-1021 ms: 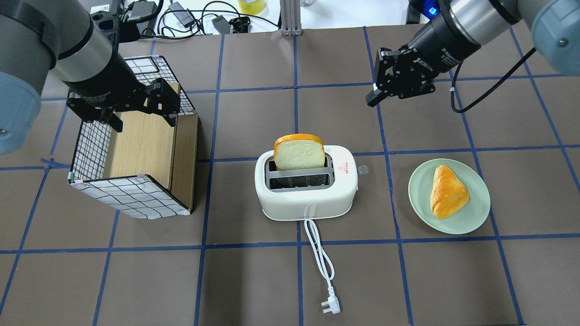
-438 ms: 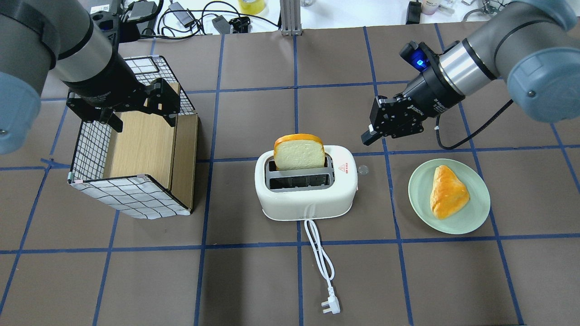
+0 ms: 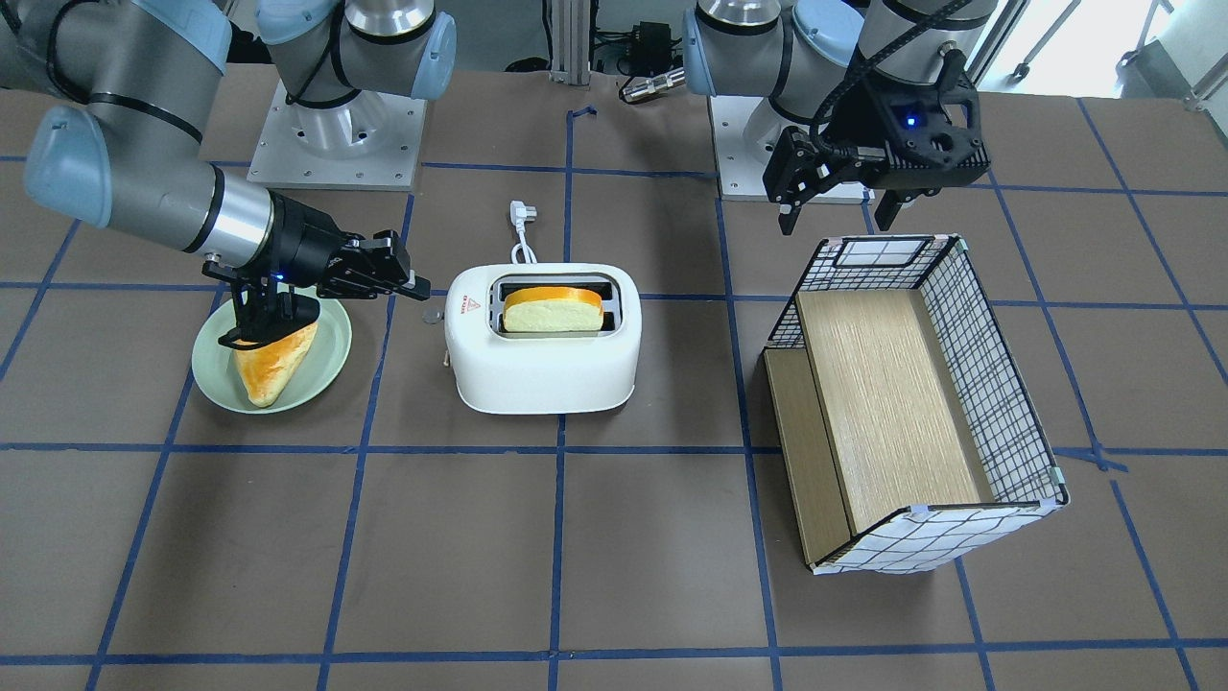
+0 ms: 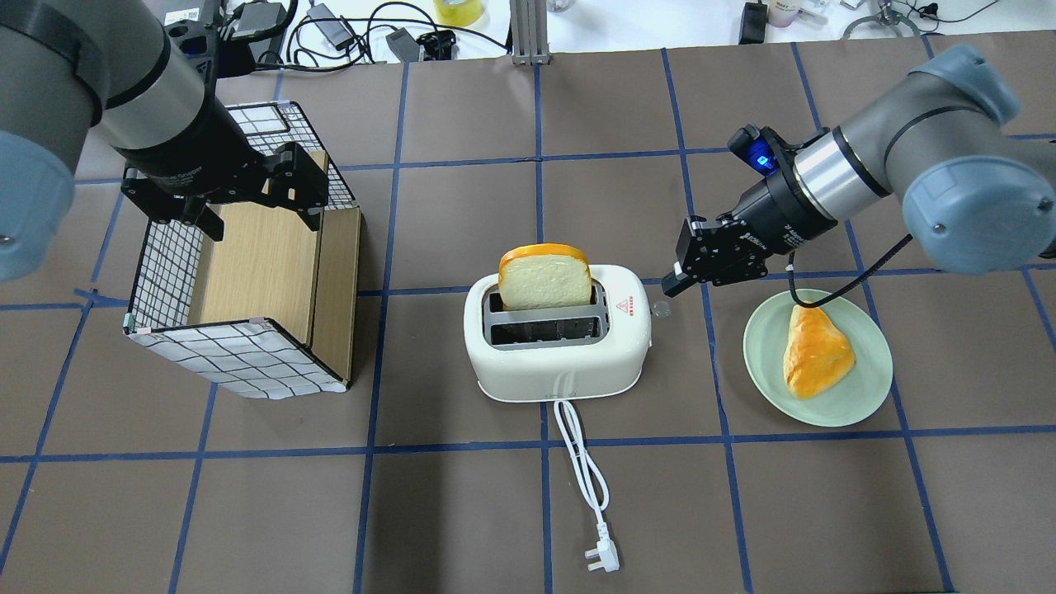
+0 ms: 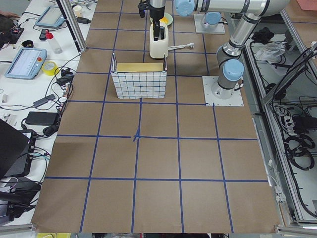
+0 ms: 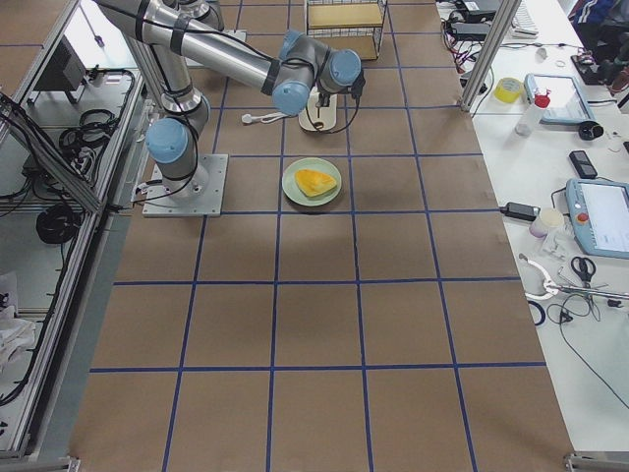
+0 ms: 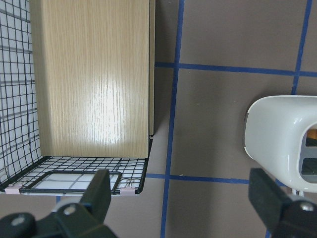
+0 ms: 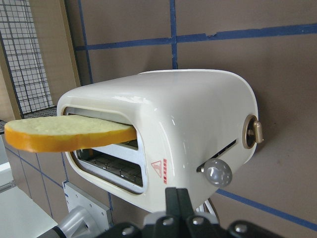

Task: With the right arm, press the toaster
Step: 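Push the toaster lever down with the right gripper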

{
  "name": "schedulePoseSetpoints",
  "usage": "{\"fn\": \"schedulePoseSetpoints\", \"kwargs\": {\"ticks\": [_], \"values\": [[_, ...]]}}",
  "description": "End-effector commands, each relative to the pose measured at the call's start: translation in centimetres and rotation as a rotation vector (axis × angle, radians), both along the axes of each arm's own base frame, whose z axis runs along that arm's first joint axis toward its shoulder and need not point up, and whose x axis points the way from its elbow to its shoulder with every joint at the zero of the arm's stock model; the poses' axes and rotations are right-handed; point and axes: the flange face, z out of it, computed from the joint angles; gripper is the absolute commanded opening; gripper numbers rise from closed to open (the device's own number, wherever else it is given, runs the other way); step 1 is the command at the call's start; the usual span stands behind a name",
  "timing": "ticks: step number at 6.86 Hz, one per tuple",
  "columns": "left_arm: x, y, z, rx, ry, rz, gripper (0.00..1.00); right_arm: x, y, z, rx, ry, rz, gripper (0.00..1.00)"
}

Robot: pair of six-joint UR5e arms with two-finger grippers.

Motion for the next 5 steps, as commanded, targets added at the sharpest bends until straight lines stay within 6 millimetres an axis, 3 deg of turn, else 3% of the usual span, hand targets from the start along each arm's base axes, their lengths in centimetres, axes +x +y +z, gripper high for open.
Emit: {"fn": "schedulePoseSetpoints", "kwargs": {"ticks": [1,5], "values": [[0.0,0.0,0.0,0.0,0.0,0.0,1.0,0.0,0.2,-2.0,-0.002,0.0,-0.001,0.0],[0.0,0.0,0.0,0.0,0.001,0.0,1.0,-0.1,-0.2,-5.6,-0.005,0.003,0.001,0.0]]}}
